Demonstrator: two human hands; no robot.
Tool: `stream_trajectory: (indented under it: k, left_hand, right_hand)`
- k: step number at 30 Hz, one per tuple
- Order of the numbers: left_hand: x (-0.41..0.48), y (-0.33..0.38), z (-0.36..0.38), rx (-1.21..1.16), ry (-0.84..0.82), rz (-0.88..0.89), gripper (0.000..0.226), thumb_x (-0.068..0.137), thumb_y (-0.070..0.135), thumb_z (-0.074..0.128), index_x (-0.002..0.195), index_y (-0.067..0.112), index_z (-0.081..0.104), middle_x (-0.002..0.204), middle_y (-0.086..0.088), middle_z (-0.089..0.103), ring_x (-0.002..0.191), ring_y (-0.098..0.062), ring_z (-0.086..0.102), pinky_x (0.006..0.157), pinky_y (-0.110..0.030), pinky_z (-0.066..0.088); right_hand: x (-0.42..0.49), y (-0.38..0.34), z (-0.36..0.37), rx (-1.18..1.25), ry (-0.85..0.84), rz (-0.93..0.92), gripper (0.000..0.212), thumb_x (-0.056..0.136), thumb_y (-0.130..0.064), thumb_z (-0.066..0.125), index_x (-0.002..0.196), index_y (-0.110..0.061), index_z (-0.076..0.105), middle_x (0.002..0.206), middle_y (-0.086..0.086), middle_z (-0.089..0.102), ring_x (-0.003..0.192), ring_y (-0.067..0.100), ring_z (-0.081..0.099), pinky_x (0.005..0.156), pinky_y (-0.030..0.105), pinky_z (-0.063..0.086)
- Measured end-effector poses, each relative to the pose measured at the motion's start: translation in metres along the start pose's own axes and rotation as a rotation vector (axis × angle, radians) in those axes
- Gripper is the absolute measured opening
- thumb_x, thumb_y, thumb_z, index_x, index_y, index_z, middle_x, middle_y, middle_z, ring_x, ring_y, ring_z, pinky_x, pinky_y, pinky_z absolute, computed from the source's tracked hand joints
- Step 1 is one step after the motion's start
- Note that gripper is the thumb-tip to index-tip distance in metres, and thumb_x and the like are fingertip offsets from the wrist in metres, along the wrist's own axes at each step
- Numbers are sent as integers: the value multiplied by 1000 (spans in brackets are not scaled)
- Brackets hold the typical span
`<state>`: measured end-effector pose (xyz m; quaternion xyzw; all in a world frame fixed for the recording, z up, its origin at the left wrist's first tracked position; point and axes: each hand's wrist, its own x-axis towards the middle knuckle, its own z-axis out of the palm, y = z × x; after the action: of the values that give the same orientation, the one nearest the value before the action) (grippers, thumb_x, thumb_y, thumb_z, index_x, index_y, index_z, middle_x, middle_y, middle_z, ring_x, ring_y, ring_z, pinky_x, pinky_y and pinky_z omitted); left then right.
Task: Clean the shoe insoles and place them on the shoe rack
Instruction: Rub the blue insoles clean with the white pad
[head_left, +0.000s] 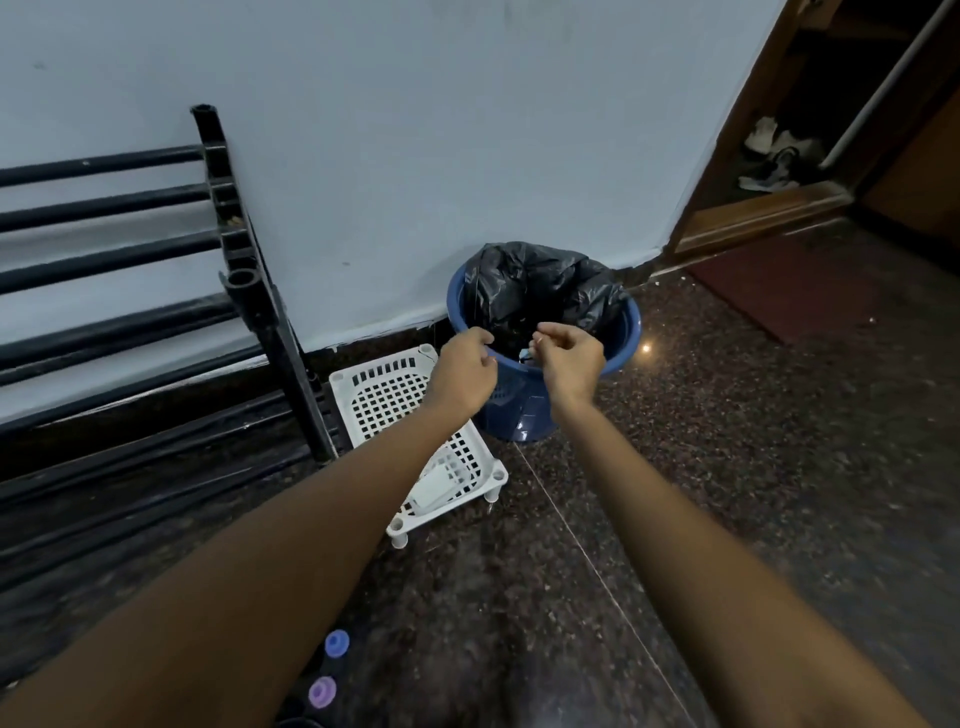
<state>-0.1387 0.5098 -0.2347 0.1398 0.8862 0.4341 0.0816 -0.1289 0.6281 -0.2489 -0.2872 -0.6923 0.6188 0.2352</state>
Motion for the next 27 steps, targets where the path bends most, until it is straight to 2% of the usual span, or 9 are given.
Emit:
stream_trajectory:
  k: [4,8,10,13,16,20,21,24,27]
  left_hand:
    - [-17,-38,4,-1,21,-66,31,96,1,43,126,0,53,114,-17,61,101,-28,58,70,-21,37]
    - [-32,-82,18,83,-9,-152,33,98,0,38,127,0,52,121,-20,58,91,-32,58,60,-25,37]
    - [-39,-104,26,128,-50,-201,33,98,-3,38,127,0,53,122,-21,57,92,-34,58,65,-30,41]
    - [-45,-130,37,211,-84,-248,37,95,-7,42,129,1,52,129,-19,54,108,-32,57,80,-35,46]
    - [-48,-151,45,278,-118,-261,39,93,-9,44,130,0,52,131,-19,53,106,-30,60,81,-36,49]
    - [-51,-168,49,327,-132,-240,13,91,-4,49,98,-1,59,117,-19,55,95,-29,55,71,-32,41]
    - [-50,-170,50,325,-135,-227,10,91,-3,48,93,2,57,118,-19,53,95,-30,54,72,-33,39]
    - [-50,-173,49,274,-156,-191,17,91,-4,48,100,11,49,128,-22,46,112,-33,49,87,-31,38]
    - [-50,-174,48,231,-132,-192,20,91,-4,49,98,13,42,131,-23,43,115,-34,47,88,-28,35]
  right_hand:
    - [-39,28,10,-166,-75,-200,13,87,-1,57,92,-2,68,78,1,64,69,7,57,62,10,46]
    - [-68,77,23,-344,-212,-177,15,86,0,56,92,-1,70,85,8,69,73,11,59,70,16,48]
    - [-78,100,28,-464,-299,-186,16,85,0,55,94,1,70,91,12,69,78,16,61,74,20,47]
    - [-85,123,37,-611,-438,-231,17,86,1,53,91,3,69,93,14,69,85,23,62,73,21,43]
    - [-85,137,50,-750,-566,-241,18,87,-1,51,90,1,68,96,15,66,90,26,61,76,29,45]
    - [-85,145,68,-988,-709,-253,17,88,-7,54,99,1,63,106,17,61,99,29,58,81,33,44]
    - [-85,145,71,-1037,-734,-243,18,88,-8,54,101,1,62,108,17,60,100,29,58,81,33,44]
    - [-86,145,78,-1118,-749,-207,18,89,-6,49,101,1,60,108,17,60,100,30,58,81,34,43]
    - [-86,145,80,-1138,-731,-228,18,90,-5,47,104,1,58,111,17,58,103,29,56,82,33,42]
